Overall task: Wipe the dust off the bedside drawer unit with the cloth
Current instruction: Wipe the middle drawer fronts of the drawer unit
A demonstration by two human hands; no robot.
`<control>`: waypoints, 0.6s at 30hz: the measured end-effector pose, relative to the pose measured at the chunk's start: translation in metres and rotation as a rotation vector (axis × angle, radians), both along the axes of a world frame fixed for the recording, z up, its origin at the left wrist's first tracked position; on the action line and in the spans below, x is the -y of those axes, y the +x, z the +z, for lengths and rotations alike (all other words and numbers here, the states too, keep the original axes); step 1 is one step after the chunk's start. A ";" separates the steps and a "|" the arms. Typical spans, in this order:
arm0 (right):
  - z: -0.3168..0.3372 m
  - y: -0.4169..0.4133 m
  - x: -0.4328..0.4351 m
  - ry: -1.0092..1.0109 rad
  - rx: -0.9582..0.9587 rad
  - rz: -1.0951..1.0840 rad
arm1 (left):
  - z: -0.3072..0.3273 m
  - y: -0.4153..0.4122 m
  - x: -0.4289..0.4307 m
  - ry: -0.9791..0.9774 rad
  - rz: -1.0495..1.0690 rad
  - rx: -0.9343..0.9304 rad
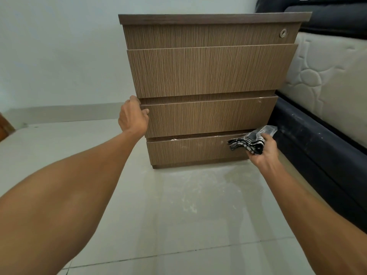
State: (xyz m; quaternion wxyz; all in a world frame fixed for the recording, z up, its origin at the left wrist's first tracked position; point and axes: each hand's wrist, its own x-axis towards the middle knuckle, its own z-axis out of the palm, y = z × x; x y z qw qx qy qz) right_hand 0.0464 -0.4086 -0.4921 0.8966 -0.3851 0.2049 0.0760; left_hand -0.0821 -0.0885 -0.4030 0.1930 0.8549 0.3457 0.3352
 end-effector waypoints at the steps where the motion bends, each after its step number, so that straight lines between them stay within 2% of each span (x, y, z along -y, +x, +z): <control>1: 0.000 -0.001 0.000 0.014 0.020 0.011 | -0.001 0.001 0.000 -0.002 0.008 0.003; 6: 0.000 -0.001 0.000 0.036 0.047 0.053 | -0.007 0.002 -0.001 -0.032 0.023 0.028; 11: 0.003 -0.008 -0.002 0.047 0.047 0.150 | -0.038 -0.007 0.003 -0.153 0.053 0.047; 14: 0.003 -0.010 -0.003 0.050 0.060 0.195 | -0.068 -0.011 0.006 -0.170 0.052 -0.122; 18: -0.002 -0.011 -0.004 0.099 0.059 0.207 | -0.096 -0.013 0.009 -0.100 -0.077 -0.393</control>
